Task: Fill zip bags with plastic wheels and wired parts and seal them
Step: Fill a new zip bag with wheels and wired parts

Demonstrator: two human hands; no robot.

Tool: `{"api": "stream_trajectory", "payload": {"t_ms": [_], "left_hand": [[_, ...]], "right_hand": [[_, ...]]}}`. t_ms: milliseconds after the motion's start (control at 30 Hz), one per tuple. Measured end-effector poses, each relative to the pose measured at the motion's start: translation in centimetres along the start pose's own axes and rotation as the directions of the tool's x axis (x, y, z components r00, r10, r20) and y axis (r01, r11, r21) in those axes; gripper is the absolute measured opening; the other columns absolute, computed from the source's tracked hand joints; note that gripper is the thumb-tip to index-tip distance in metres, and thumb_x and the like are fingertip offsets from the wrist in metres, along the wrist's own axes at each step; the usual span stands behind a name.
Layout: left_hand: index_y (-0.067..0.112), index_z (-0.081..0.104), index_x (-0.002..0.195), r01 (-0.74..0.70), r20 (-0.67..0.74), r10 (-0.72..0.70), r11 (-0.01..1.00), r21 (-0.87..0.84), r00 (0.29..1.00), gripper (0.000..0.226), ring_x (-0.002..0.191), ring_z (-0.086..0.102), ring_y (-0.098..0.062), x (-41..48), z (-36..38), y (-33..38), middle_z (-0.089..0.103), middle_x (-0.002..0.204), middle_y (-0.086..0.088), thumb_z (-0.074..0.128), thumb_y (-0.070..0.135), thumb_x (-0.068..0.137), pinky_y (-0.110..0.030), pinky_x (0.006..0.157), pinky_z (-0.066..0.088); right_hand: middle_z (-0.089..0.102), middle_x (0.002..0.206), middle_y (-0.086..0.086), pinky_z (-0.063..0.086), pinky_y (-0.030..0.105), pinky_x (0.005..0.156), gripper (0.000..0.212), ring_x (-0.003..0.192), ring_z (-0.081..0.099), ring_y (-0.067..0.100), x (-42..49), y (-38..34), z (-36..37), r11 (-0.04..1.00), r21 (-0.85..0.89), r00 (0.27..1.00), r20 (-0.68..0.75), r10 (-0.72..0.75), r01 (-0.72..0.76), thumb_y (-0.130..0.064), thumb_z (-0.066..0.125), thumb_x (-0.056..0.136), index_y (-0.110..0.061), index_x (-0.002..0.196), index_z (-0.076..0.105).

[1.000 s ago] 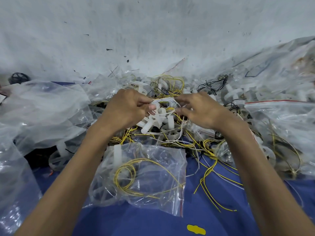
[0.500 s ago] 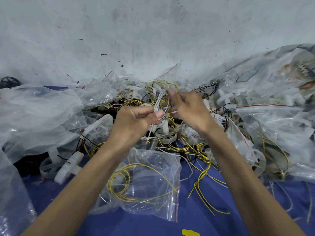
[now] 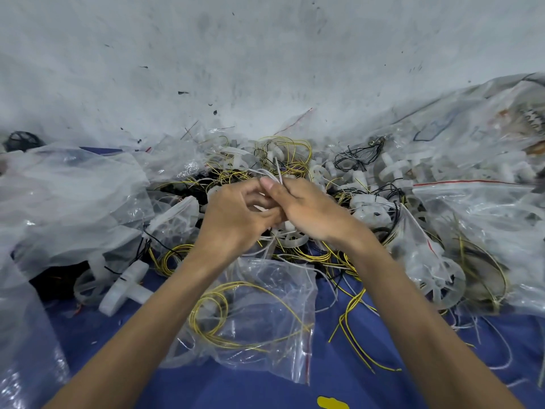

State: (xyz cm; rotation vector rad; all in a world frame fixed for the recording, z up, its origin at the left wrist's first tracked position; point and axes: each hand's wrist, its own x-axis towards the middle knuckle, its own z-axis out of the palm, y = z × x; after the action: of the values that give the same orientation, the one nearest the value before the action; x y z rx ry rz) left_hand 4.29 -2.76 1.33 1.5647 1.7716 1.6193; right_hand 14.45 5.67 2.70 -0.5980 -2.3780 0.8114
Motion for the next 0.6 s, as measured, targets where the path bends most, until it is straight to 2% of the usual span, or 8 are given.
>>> {"api": "stream_trajectory", "payload": {"t_ms": [133, 233, 267, 300, 400, 467, 533, 600], "left_hand": [[0.028, 0.058, 0.081, 0.020, -0.082, -0.014, 0.997, 0.075, 0.997, 0.034, 0.065, 0.067, -0.002, 0.5, -1.0, 0.1, 0.070, 0.072, 0.019, 0.083, 0.037, 0.060, -0.034, 0.074, 0.056], [0.029, 0.059, 0.081, 0.075, -0.042, -0.071, 0.990, 0.120, 0.997, 0.024, 0.073, 0.066, -0.006, 0.7, -1.7, -0.2, 0.068, 0.076, 0.014, 0.076, 0.043, 0.070, -0.038, 0.080, 0.055], [0.028, 0.060, 0.078, 0.083, 0.011, -0.086, 0.980, 0.184, 0.996, 0.021, 0.075, 0.066, -0.009, 0.8, -1.8, -0.3, 0.067, 0.077, 0.011, 0.073, 0.044, 0.074, -0.040, 0.081, 0.054], [0.026, 0.061, 0.074, 0.086, 0.097, -0.115, 0.959, 0.269, 0.989, 0.023, 0.075, 0.066, -0.011, 0.7, -1.9, -0.3, 0.067, 0.077, 0.010, 0.069, 0.047, 0.076, -0.042, 0.081, 0.054], [0.016, 0.057, 0.064, 0.022, 0.393, -0.285, 0.832, 0.554, 0.874, 0.056, 0.060, 0.060, -0.016, -0.1, -1.1, -0.3, 0.062, 0.063, 0.004, 0.052, 0.071, 0.075, -0.032, 0.062, 0.051], [0.016, 0.048, 0.057, -0.119, 0.461, -0.354, 0.674, 0.729, 0.814, 0.073, 0.051, 0.048, -0.015, -1.3, 0.5, -0.1, 0.048, 0.053, 0.004, 0.034, 0.087, 0.066, -0.027, 0.051, 0.037], [0.014, 0.045, 0.051, -0.258, 0.485, -0.380, 0.512, 0.820, 0.787, 0.085, 0.058, 0.051, -0.015, -2.7, 2.4, -0.2, 0.044, 0.051, 0.006, 0.024, 0.096, 0.057, -0.029, 0.056, 0.035], [0.015, 0.043, 0.052, -0.349, 0.524, -0.388, 0.436, 0.829, 0.758, 0.077, 0.068, 0.053, -0.020, -3.9, 3.8, -0.2, 0.043, 0.056, 0.006, 0.034, 0.091, 0.062, -0.032, 0.065, 0.036]], "right_hand": [[0.052, 0.062, 0.001, 0.046, 0.020, 0.051, 0.042, 0.048, 0.057, 0.008, 0.1, 0.6, -0.7, 0.969, 0.222, 0.989, -0.067, 0.131, -0.113, -0.033, 0.034, 0.100, -0.005, 0.076, 0.054], [0.061, 0.078, 0.008, 0.051, 0.028, 0.057, 0.038, 0.071, 0.064, 0.029, 0.0, 1.1, -1.3, 0.944, 0.267, 0.974, -0.061, 0.218, -0.195, -0.043, 0.036, 0.097, -0.016, 0.085, 0.059], [0.064, 0.087, 0.009, 0.053, 0.026, 0.058, 0.038, 0.078, 0.064, 0.031, 0.0, 1.3, -1.6, 0.932, 0.278, 0.968, -0.032, 0.250, -0.232, -0.048, 0.036, 0.096, -0.019, 0.092, 0.061], [0.065, 0.087, 0.005, 0.049, 0.017, 0.050, 0.039, 0.073, 0.064, 0.028, -0.1, 1.5, -1.8, 0.924, 0.284, 0.963, -0.002, 0.270, -0.258, -0.050, 0.035, 0.095, -0.023, 0.096, 0.063], [0.057, 0.072, -0.007, 0.032, 0.010, 0.036, 0.042, 0.051, 0.045, 0.005, 0.1, 2.1, -2.2, 0.869, 0.392, 0.953, 0.084, 0.292, -0.301, -0.051, 0.033, 0.096, -0.027, 0.096, 0.067], [0.051, 0.063, -0.005, 0.022, 0.011, 0.032, 0.048, 0.042, 0.030, 0.001, 0.3, 2.4, -2.4, 0.744, 0.591, 0.950, 0.166, 0.266, -0.311, -0.049, 0.032, 0.097, -0.017, 0.092, 0.067], [0.048, 0.055, -0.006, 0.017, 0.010, 0.030, 0.055, 0.037, 0.024, 0.000, 0.3, 2.7, -2.7, 0.630, 0.698, 0.940, 0.242, 0.240, -0.340, -0.048, 0.030, 0.098, -0.007, 0.091, 0.066], [0.047, 0.052, -0.003, 0.014, 0.010, 0.029, 0.060, 0.034, 0.023, -0.001, 0.4, 2.9, -3.1, 0.542, 0.750, 0.925, 0.316, 0.210, -0.379, -0.046, 0.028, 0.098, -0.005, 0.083, 0.069]]}}
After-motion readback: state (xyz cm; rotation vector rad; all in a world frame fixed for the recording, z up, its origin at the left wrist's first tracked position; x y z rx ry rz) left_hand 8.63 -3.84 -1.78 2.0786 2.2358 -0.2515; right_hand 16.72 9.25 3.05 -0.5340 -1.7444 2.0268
